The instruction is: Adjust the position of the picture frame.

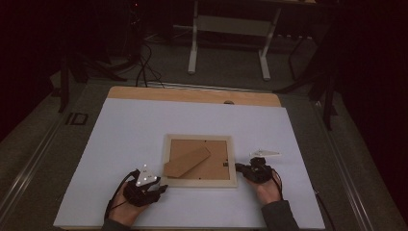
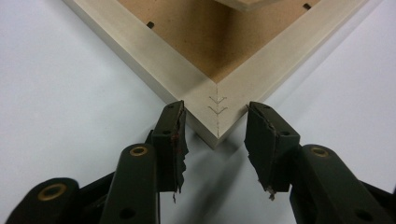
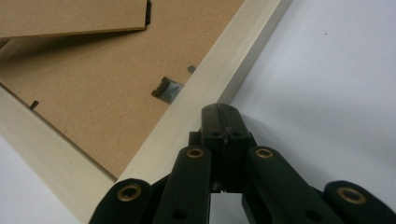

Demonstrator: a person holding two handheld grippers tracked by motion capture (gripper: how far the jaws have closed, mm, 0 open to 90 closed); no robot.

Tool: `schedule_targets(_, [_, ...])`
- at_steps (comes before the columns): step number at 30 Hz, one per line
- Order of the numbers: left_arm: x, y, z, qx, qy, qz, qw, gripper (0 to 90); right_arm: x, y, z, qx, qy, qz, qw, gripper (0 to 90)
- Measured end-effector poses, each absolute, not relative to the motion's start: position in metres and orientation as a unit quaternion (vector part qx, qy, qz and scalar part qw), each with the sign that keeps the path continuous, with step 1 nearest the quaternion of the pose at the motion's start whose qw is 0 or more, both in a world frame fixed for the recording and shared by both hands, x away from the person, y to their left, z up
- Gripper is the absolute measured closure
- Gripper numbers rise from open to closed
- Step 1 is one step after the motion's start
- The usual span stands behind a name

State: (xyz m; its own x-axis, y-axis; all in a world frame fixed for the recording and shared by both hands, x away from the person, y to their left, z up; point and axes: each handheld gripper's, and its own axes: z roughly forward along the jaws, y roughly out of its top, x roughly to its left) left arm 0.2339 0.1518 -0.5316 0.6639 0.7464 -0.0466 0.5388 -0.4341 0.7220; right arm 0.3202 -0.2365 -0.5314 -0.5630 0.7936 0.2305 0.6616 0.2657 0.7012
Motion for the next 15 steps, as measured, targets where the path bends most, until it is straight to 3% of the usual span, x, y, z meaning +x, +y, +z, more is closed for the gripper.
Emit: schedule_targets(15, [0.241,0.154,-0.531,0.826,0.397,0.139,0.375,60.0,0.331,-0.234,-0.532,0.468,0.785,0.399,0.08,90.0])
